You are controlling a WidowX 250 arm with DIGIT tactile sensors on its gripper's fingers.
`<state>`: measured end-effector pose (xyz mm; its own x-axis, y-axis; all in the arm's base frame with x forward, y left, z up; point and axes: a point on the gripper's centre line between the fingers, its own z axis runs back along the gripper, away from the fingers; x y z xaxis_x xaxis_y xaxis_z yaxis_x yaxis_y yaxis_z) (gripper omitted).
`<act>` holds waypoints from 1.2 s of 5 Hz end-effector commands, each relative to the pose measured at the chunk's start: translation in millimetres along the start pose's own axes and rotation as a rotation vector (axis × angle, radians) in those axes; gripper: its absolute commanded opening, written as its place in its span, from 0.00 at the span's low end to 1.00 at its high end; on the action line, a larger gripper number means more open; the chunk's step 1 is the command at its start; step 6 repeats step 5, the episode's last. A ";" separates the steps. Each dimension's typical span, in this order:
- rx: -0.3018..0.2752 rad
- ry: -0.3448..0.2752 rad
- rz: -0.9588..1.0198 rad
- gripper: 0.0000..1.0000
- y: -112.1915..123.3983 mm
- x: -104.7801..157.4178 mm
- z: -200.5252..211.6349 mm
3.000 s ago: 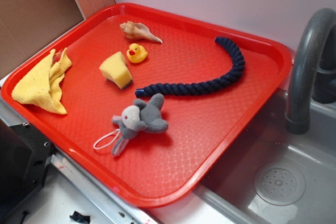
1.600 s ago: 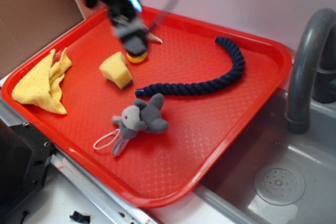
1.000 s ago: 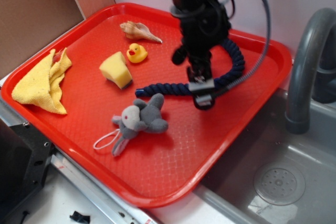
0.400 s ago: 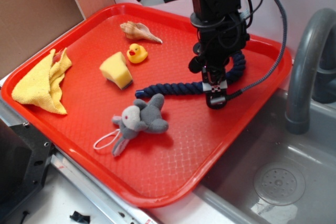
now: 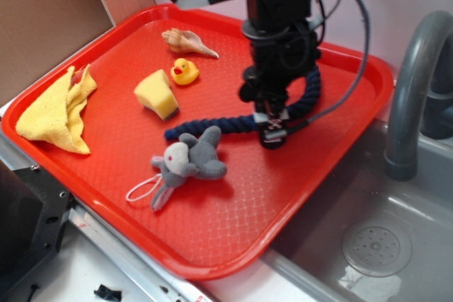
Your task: Grab the blue rope.
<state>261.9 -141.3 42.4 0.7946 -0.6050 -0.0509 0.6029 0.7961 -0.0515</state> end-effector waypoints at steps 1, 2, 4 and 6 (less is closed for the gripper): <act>-0.012 -0.115 0.287 0.00 -16.3 -36.1 91.8; -0.055 -0.198 0.420 0.00 -21.7 -73.0 129.0; -0.024 -0.253 0.550 0.00 -36.0 -117.8 160.2; -0.057 -0.210 0.479 0.00 -39.5 -111.3 153.9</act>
